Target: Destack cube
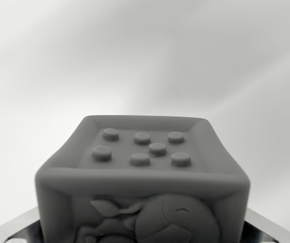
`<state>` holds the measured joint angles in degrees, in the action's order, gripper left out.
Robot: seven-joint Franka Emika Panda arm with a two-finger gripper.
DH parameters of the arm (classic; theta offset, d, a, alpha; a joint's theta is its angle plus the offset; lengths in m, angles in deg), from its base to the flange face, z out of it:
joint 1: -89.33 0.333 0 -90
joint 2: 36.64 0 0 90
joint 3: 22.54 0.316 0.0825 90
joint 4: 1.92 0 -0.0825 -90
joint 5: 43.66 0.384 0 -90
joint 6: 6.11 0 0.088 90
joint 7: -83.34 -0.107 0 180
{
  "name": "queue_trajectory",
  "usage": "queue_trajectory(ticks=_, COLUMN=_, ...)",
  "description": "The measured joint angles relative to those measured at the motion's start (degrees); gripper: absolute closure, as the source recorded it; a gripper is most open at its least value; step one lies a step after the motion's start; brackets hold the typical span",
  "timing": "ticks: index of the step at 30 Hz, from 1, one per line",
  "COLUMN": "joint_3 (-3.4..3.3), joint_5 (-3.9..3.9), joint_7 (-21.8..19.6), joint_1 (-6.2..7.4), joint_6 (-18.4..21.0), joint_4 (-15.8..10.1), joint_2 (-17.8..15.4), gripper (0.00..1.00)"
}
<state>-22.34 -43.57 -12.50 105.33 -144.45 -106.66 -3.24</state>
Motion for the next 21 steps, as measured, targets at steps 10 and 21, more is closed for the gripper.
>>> queue_trajectory(ticks=10, joint_3=-0.04, joint_5=0.0, joint_7=-1.74, joint_1=0.81, joint_6=0.76, joint_4=3.52, joint_2=2.86, gripper=1.0)
queue_trajectory(ticks=21, joint_3=-0.1, joint_5=0.0, joint_7=-1.78, joint_1=0.81, joint_6=-2.04, joint_4=4.1, joint_2=6.61, gripper=1.0)
